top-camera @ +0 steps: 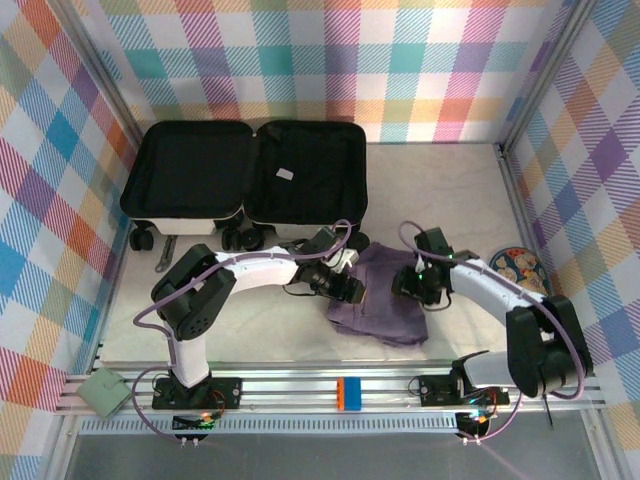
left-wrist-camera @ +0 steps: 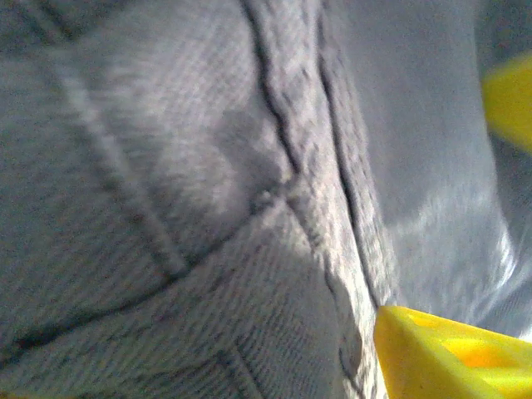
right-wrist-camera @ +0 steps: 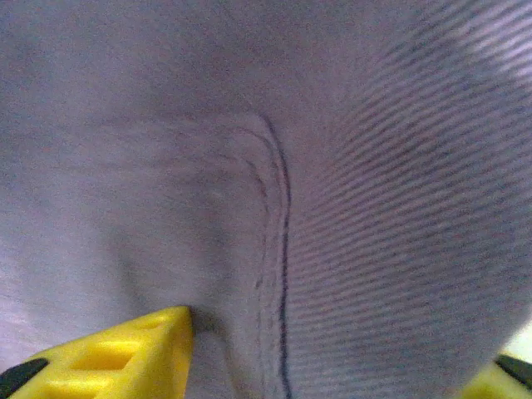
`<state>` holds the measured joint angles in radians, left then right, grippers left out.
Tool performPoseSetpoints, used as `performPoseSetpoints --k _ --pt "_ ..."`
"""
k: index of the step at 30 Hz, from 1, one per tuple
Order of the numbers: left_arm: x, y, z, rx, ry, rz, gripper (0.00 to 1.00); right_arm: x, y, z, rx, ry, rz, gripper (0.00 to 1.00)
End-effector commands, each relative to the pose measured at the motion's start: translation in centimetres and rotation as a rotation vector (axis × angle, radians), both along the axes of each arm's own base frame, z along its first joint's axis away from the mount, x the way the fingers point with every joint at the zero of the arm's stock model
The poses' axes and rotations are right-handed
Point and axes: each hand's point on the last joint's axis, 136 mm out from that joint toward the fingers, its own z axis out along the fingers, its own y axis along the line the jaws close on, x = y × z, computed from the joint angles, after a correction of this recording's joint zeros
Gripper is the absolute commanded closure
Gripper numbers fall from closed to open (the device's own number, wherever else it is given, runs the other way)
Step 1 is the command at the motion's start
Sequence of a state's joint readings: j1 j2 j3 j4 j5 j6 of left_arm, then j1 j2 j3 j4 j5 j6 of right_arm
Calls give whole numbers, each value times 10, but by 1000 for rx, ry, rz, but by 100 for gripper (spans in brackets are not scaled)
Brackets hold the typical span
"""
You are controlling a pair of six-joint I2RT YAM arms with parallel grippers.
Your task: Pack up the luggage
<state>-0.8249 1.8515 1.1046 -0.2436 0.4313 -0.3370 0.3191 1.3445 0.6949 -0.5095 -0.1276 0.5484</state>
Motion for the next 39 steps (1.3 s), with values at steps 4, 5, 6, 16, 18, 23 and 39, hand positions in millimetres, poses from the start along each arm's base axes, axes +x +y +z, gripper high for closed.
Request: performPoseSetpoints --k 4,5,6,16,18,23,39 --pt "-21 1 16 -27 -6 -3 30 74 35 58 89 -266 181 64" --pt "-21 2 18 -27 -14 1 29 76 36 59 82 -256 195 65" --pt "-20 4 19 -23 -19 6 28 77 36 59 77 -246 207 65" --pt "-8 9 24 21 -80 33 23 52 -12 25 -65 -125 89 53" --pt "-7 9 20 42 -66 35 22 42 -17 19 -63 -110 71 50" --pt "2 3 13 68 -57 48 19 27 -18 11 -34 -89 46 37" --pt "22 -29 -15 43 40 70 16 8 8 -10 77 -18 50 28"
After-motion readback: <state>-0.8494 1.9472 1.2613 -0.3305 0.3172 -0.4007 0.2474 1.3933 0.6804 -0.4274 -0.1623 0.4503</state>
